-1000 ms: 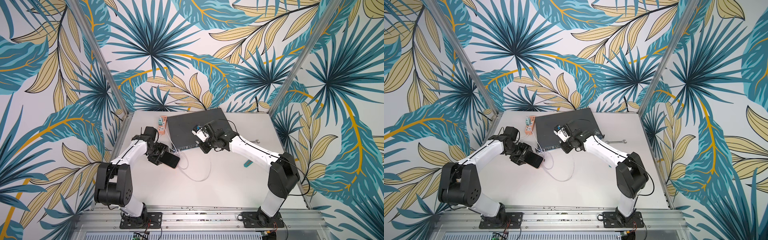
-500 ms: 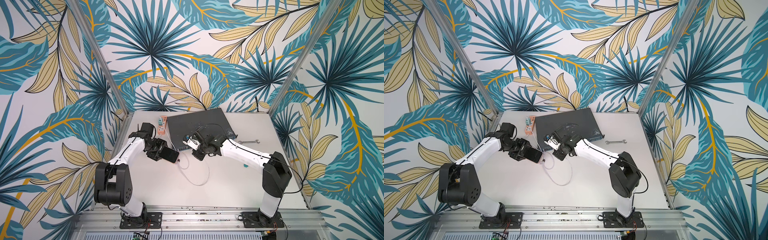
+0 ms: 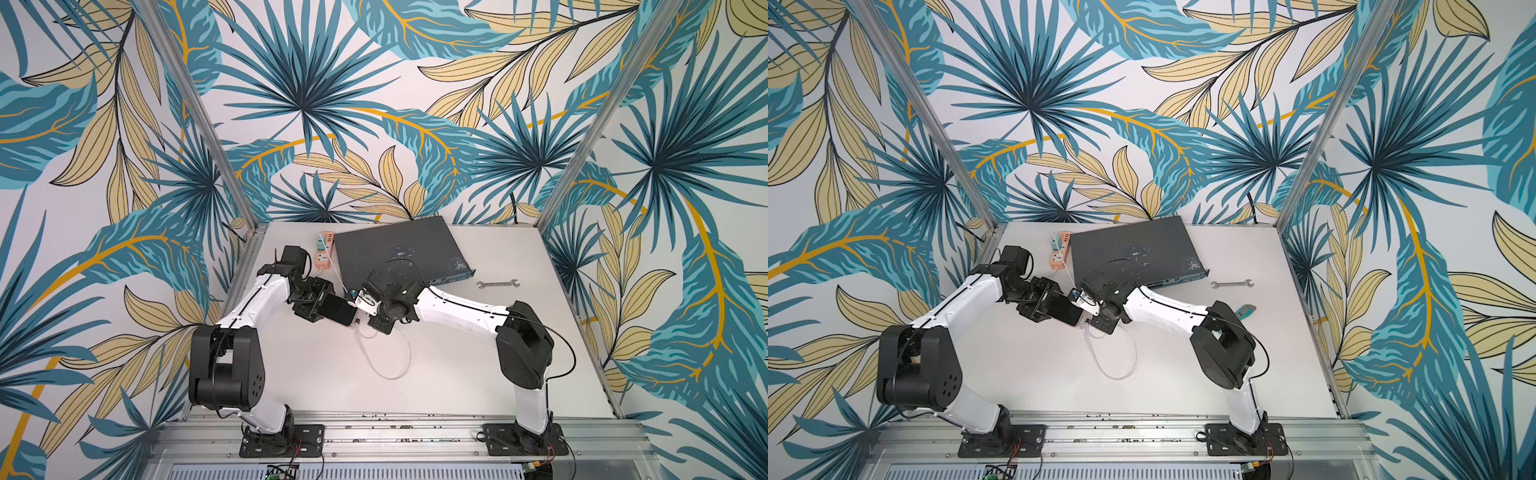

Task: Plug the charging cable into the phone
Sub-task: Insert the charging cable into the phone.

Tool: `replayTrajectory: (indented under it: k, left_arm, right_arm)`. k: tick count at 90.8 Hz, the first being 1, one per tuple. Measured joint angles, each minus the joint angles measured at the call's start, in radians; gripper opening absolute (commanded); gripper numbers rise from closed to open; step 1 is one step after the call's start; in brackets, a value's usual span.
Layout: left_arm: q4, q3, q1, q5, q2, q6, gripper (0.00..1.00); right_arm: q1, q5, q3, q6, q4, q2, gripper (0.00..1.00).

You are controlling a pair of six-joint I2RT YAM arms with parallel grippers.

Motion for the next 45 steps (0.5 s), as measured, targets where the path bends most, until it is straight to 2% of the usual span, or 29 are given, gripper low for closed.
replayTrajectory:
  k: [45]
  left_arm:
    - [-0.005,0.011,0.001,0.0,0.007,0.0,0.0]
  right_arm:
    - [0.043,0.023,0.021,0.0,-0.006,0.0,0.0]
